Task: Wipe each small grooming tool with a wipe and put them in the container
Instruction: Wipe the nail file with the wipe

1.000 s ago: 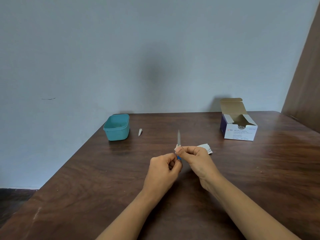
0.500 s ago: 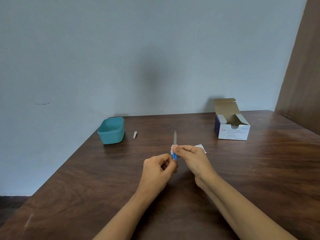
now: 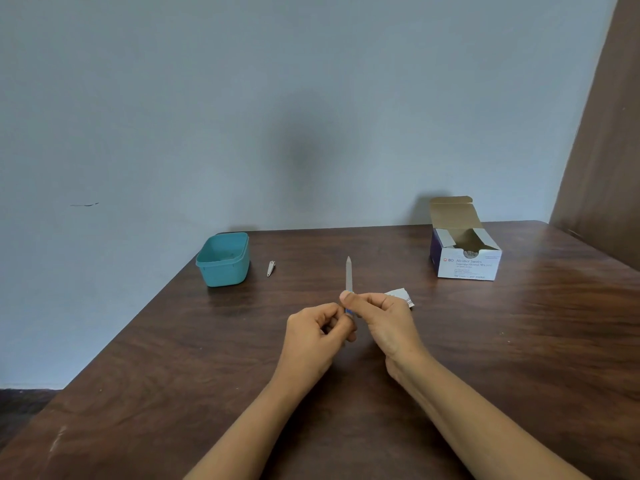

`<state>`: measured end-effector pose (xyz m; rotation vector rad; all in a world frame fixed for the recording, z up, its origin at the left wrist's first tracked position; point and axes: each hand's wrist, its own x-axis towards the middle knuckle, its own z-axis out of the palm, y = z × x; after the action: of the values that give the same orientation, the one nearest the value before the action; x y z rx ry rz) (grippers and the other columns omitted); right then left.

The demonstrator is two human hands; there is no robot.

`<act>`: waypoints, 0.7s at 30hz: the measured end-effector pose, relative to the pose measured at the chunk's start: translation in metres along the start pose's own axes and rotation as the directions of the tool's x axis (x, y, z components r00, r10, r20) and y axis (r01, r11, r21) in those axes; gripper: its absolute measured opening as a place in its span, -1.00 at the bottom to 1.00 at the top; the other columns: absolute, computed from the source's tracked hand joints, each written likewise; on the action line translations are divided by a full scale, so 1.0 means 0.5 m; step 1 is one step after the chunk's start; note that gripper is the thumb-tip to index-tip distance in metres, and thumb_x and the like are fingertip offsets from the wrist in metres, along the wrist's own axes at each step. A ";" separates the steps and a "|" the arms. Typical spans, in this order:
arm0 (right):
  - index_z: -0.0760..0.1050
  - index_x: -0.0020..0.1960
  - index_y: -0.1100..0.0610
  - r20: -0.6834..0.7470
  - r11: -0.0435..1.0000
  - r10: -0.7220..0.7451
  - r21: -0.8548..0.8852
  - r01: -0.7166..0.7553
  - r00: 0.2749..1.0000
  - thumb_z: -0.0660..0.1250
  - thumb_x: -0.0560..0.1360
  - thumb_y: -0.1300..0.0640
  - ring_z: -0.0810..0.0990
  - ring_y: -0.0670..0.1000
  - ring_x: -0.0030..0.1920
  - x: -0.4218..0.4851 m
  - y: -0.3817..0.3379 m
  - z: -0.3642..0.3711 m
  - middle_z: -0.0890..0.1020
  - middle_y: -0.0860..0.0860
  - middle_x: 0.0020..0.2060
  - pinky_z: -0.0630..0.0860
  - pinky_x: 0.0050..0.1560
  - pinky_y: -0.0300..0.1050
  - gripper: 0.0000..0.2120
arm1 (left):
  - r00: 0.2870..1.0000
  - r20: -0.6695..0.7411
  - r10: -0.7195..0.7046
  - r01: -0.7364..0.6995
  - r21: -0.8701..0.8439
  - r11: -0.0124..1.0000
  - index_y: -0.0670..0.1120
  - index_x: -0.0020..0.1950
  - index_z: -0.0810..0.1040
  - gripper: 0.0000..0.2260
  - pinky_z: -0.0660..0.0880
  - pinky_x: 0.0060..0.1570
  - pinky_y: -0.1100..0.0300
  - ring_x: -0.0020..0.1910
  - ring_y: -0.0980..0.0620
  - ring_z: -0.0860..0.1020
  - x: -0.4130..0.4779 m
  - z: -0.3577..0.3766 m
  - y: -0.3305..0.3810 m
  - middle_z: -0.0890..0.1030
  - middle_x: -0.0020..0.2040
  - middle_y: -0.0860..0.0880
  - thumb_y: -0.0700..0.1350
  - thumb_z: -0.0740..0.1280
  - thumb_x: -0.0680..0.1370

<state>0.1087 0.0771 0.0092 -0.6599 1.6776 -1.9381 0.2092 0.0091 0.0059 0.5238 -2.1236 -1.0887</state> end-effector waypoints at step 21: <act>0.63 -0.30 0.17 -0.019 0.994 0.047 0.095 -0.045 0.999 0.44 0.44 0.11 0.53 -0.15 -0.28 -0.002 -0.009 0.005 0.59 -0.11 -0.48 0.42 -0.05 -0.24 -0.82 | 1.000 -0.007 -0.019 0.019 -0.064 0.998 -0.18 -0.23 0.64 -0.81 0.54 -0.23 0.21 -0.29 -0.03 0.60 0.004 -0.002 -0.001 0.65 -0.33 -0.05 -0.20 0.31 0.53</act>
<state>0.1106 0.0765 0.0141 -0.5624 1.5884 -1.9843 0.2086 0.0072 0.0068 0.5182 -2.0736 -1.1595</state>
